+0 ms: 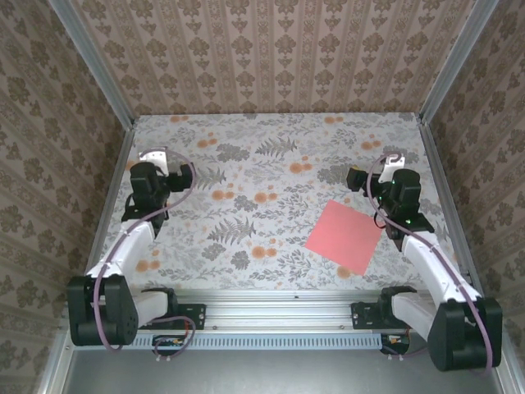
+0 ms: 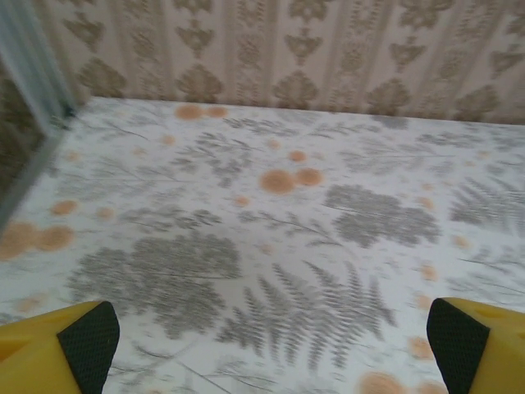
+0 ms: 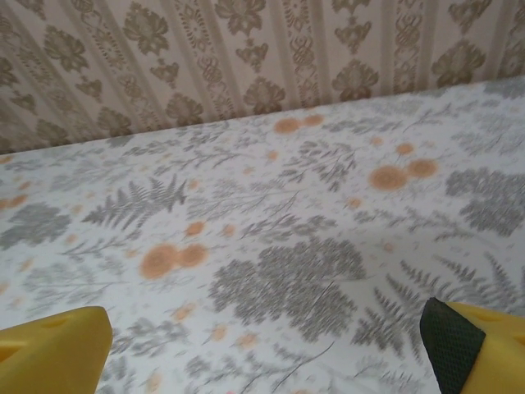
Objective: Fold a paper plane with a square sheet of paper (pick it up from the middle)
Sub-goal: Move the square sheet of paper to the center of the table.
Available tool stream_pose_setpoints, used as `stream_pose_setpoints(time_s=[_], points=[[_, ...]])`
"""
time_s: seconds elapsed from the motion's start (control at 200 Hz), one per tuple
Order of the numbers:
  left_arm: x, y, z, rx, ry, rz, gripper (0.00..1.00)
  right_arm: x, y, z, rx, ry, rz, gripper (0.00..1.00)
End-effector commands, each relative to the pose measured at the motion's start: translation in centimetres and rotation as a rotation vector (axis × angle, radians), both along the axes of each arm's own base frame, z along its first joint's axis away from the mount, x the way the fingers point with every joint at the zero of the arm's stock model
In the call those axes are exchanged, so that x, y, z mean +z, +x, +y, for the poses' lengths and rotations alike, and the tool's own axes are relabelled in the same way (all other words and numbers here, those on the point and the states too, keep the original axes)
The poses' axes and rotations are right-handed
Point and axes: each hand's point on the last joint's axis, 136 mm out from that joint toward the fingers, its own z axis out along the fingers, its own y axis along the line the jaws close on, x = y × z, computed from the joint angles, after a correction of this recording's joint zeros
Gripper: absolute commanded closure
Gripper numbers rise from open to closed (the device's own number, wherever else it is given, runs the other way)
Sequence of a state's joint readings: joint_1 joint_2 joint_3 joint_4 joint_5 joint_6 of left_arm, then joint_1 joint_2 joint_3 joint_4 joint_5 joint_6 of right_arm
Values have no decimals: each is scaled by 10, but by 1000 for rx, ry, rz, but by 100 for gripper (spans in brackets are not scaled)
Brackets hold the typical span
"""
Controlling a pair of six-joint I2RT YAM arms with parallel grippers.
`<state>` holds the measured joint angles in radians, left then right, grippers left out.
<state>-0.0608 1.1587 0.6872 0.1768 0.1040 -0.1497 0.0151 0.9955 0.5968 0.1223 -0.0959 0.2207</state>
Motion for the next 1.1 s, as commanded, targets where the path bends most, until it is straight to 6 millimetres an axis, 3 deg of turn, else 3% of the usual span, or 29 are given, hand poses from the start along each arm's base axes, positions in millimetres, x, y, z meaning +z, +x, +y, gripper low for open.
stream_pose_setpoints(time_s=[0.0,0.115,0.275,0.505,0.795,1.1], points=[[-16,-24,-39,-130,-206,188,0,-30,-31,18,9,151,248,0],[-22,-32,-68,-220,-309,267,0,-42,-49,32,-3,193,393,0],[-28,-43,-111,-353,-380,364,0,-73,-78,48,-20,199,636,0],[-35,-66,-160,-514,-394,465,0,-100,-104,52,-142,125,731,0],[-42,-85,-192,-610,-416,515,0,-129,-123,37,-326,13,815,0],[-51,-97,-207,-660,-415,572,0,-150,-110,47,-375,77,827,0]])
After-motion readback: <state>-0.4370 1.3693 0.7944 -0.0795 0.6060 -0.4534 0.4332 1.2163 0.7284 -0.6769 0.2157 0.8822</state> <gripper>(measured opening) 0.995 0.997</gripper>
